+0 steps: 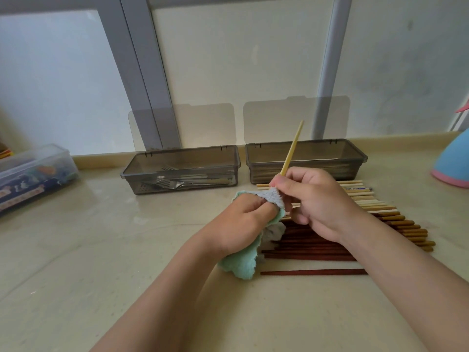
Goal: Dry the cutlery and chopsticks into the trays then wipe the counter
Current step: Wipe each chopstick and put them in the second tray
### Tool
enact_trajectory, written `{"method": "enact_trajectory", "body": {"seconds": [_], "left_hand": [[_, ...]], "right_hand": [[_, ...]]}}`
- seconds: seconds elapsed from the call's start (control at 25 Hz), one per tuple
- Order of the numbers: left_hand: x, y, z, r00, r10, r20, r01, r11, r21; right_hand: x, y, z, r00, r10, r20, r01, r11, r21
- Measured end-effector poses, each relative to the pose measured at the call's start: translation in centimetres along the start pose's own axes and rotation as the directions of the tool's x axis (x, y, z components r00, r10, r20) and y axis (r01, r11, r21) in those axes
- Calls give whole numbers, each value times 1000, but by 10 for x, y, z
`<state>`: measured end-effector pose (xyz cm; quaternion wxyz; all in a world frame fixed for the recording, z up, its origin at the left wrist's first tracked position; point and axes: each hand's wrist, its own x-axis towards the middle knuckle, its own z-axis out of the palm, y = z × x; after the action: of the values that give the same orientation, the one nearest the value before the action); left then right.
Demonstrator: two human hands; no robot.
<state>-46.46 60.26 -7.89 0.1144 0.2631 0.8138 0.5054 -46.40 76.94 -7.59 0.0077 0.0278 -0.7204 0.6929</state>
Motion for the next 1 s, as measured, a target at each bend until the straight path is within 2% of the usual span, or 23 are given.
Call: {"method": "enact_trajectory", "body": {"seconds": [0.24,0.32,0.4,0.48,0.56,0.64,0.68,0.76,0.84,0.92,1.0], "left_hand": [[-1,0,0,1000,-28,4,27,995,98],[-1,-2,-2,999,-36,-11,36,996,76],[-1,-3,-4,998,-44,-49,45,999,22],[-1,-5,-6,989,-48,-139,42,998,-44],[3,-10,-8,968,-41,-248,15,994,-107],[7,-16,-10,944,-59,-324,-9,979,-205],[10,-19,-11,933,-79,-350,-13,967,-253],[12,-21,-14,916,-116,-385,-14,948,-318],[11,-19,-16,888,-151,-435,-12,937,-350],[12,-20,-18,865,-185,-467,-4,927,-375],[13,-22,-20,852,-214,-478,-4,910,-414]], "right_hand": [[11,-5,-16,966,103,-237,-32,958,286],[15,-8,-24,941,88,-326,30,941,338],[21,-16,-35,902,-8,-433,159,936,314],[29,-27,-45,836,-212,-506,288,955,76],[42,-38,-51,773,-425,-471,364,905,-220],[61,-46,-54,729,-580,-362,369,779,-506],[71,-47,-55,734,-619,-279,327,683,-654],[88,-44,-57,818,-564,-112,189,449,-874],[99,-36,-60,907,-418,-49,76,277,-958],[101,-28,-61,962,-267,-57,-7,185,-983],[102,-24,-59,984,-153,-88,-65,150,-987]]}}
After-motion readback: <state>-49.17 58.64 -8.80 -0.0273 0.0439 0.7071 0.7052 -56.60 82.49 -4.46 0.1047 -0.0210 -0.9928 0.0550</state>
